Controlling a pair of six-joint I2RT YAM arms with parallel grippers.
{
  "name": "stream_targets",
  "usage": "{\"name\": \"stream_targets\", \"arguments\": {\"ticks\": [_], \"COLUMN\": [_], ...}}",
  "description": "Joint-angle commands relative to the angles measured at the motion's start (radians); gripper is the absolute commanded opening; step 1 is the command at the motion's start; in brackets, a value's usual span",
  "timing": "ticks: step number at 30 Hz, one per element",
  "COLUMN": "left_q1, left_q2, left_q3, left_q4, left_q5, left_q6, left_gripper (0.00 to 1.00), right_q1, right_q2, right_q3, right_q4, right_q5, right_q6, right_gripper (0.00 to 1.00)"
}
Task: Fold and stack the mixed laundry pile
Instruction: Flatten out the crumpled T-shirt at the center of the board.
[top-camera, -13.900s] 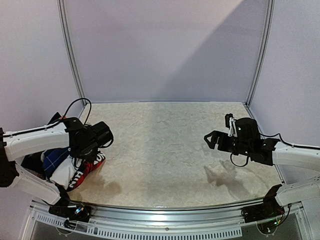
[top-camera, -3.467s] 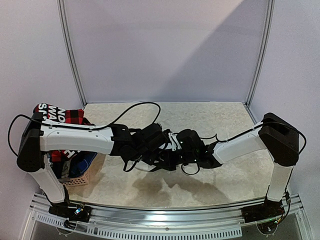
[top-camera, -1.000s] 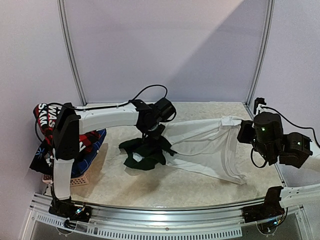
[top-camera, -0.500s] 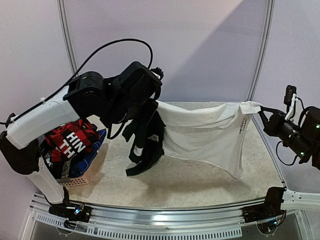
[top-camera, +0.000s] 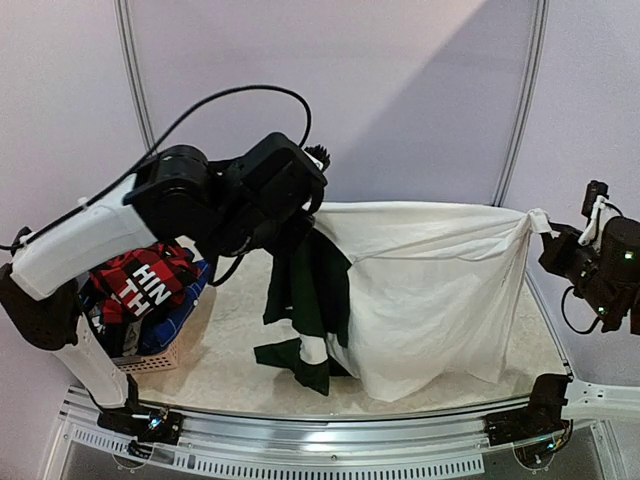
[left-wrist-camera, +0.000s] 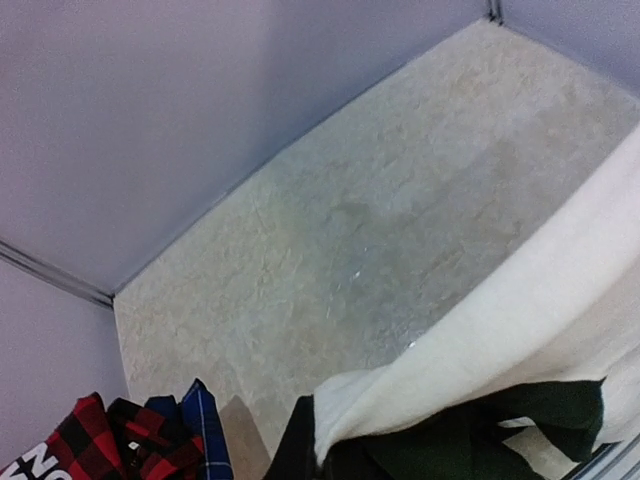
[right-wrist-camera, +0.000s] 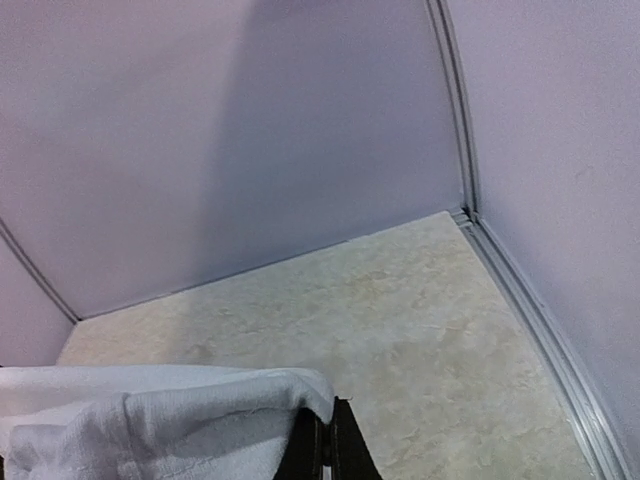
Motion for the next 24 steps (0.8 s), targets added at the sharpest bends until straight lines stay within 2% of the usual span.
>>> {"name": "stream_targets", "arguments": {"ticks": [1,4,9,12,15,16,19,21,24], "left_q1": [0.233,0.343,0.421,0.439,0.449,0.449,0.419,0.377,0.308], "left_q2": [0.015,0.096,0.249,0.327,0.417,0.443,0.459,0.441,0.414], "left_q3": [-0.199,-0.282,-0.288,-0.241,-0.167,-0.146,-0.141,-0.153,-0.153], "left_q4": [0.15,0.226,0.269,0.261,0.192,0.171,0.157,0.163,0.152], "left_q5": [0.272,0.431,0.512,0.474,0.332,0.291,0.199,0.144,0.085], "left_q6": [0.001,0.005,0.036,0.06,0.043,0.029,-0.002,-0.01,-0.022], "left_gripper": [0.0,0.0,0.0,0.0,0.04,0.11,0.42,0.58,0.65], "right_q1": [-0.006,-0.029,-0.105,-0.173,-0.259,-0.285,-0.357,-0.399,-0.442], "right_q2": [0.119,0.183,0.248,0.284,0.329,0.342,0.383,0.411,0.446], "right_q3": [0.005,-0.017,-0.051,-0.071,-0.094,-0.103,-0.125,-0.133,-0.134], "right_q4": [-0.15,-0.135,-0.068,-0.011,0.047,0.067,0.126,0.161,0.2], "right_q5": [0.242,0.223,0.143,0.081,-0.004,-0.033,-0.106,-0.152,-0.203], "right_q6": [0.155,0.191,0.16,0.125,0.102,0.088,0.064,0.052,0.035], "right_gripper": [0.0,0.0,0.0,0.0,0.0,0.0,0.0,0.0,0.0]}}
